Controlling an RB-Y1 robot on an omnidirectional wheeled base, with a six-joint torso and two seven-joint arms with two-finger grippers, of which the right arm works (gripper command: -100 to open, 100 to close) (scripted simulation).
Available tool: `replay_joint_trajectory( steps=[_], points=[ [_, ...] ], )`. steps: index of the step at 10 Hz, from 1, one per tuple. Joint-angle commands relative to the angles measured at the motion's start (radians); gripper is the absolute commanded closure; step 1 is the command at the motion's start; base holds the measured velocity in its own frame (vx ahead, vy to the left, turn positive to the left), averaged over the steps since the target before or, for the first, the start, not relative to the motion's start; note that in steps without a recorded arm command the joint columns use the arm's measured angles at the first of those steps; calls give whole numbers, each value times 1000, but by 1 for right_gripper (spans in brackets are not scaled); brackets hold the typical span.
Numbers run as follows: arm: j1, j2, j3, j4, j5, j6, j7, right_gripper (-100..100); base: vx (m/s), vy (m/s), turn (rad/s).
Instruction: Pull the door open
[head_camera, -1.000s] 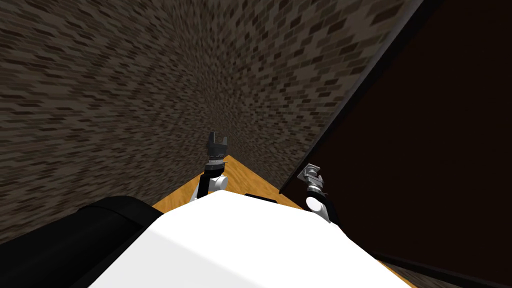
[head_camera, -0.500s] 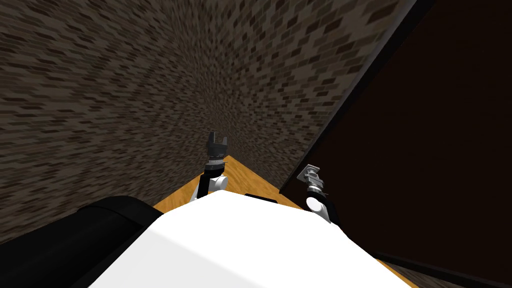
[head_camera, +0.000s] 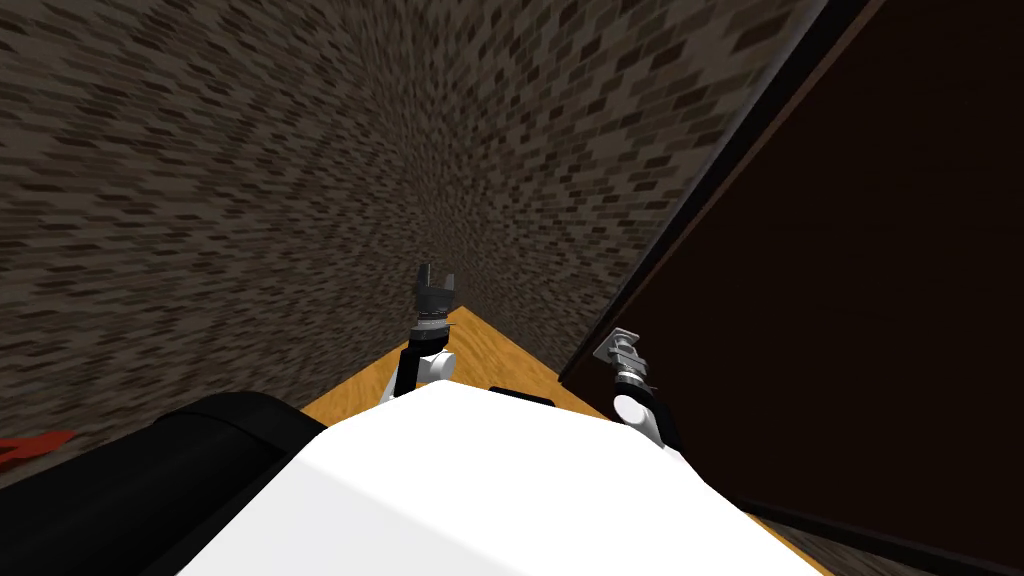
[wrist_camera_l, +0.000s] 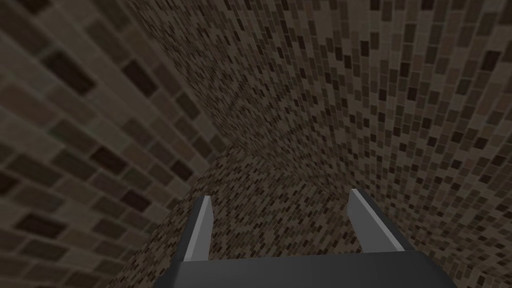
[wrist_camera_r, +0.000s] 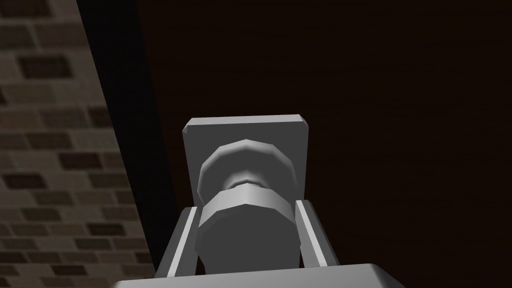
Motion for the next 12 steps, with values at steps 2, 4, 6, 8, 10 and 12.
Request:
replay_joint_trajectory(
  steps=[2,4,6,8,10,12],
  points=[
    [4,-23,20,-2,13,5,-35,100,-245,-9,133],
    [6,-44,35,-6,24,8,-63,100,-240,-44,149],
    [8,-60,47,-9,32,10,-85,100,-247,-23,117],
    [12,-61,50,-10,32,15,-85,100,-149,-6,79],
    [18,-79,69,-13,42,11,-110,100,-212,-29,147],
    [21,-98,84,-17,52,4,-134,100,-223,-45,130]
  ],
)
